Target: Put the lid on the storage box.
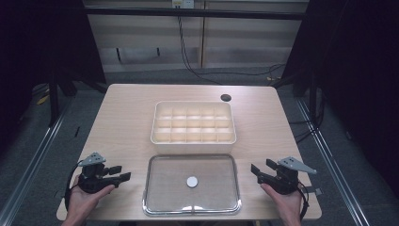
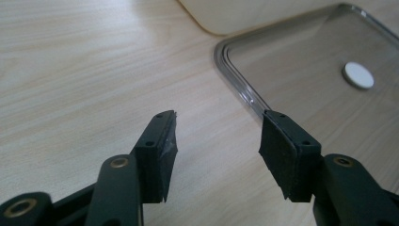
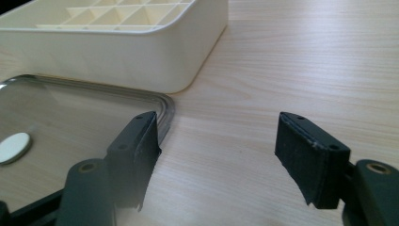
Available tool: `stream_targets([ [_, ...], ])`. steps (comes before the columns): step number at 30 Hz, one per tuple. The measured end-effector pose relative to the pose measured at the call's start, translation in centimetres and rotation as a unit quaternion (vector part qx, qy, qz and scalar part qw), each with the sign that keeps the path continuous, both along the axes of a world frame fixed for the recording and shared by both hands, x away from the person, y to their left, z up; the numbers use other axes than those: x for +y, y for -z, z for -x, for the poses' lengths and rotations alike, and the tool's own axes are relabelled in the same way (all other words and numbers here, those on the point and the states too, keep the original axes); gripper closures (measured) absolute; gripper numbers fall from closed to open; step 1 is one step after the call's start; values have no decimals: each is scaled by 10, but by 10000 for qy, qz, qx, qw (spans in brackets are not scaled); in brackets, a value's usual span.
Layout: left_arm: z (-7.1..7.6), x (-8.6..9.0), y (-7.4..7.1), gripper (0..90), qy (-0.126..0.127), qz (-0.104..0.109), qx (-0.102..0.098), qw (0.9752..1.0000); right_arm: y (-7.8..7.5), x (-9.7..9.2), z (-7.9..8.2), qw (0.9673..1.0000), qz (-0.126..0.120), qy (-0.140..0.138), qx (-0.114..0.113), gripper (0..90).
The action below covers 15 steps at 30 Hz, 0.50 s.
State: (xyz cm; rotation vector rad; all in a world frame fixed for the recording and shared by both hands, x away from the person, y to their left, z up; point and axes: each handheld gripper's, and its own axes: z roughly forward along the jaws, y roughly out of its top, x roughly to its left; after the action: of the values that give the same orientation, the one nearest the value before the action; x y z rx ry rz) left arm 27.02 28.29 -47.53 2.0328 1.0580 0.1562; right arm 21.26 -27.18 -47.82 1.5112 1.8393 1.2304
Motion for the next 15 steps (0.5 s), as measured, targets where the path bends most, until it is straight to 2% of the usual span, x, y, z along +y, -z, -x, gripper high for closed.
stream_targets([
  [2, 0, 0, 1, 510, 38, -2, -19, 10000, 0, 0, 1, 10000, 58, -10, 18, 308],
  [3, 1, -2, 0, 519, -57, 17, -170, 9998, 0, 0, 1, 10000, 31, -35, 33, 310],
  [6, 2, -1, -1, 513, -68, 111, -268, 9996, -2, -1, 2, 10000, -21, -14, -34, 310],
  [7, 3, -1, -1, 507, -59, 194, -386, 9990, -4, -2, 2, 9999, -95, -115, 1, 318],
  [10, 3, -3, -2, 482, -35, 166, -347, 9993, -5, -1, 4, 9997, -122, -188, -24, 318],
  [11, 2, -4, -2, 482, -30, 88, -255, 9996, -6, -1, 4, 9997, -127, -210, -22, 318],
  [13, 3, -6, -2, 502, 23, -17, -251, 9997, -8, 1, 5, 9995, -137, -280, 17, 319],
  [14, 3, -6, -3, 447, 35, -32, -236, 9997, -9, 3, 4, 9994, -117, -333, 39, 319],
  [15, 1, -5, -3, 410, 18, 124, -39, 9999, -10, 5, 4, 9992, -75, -371, 90, 321],
])
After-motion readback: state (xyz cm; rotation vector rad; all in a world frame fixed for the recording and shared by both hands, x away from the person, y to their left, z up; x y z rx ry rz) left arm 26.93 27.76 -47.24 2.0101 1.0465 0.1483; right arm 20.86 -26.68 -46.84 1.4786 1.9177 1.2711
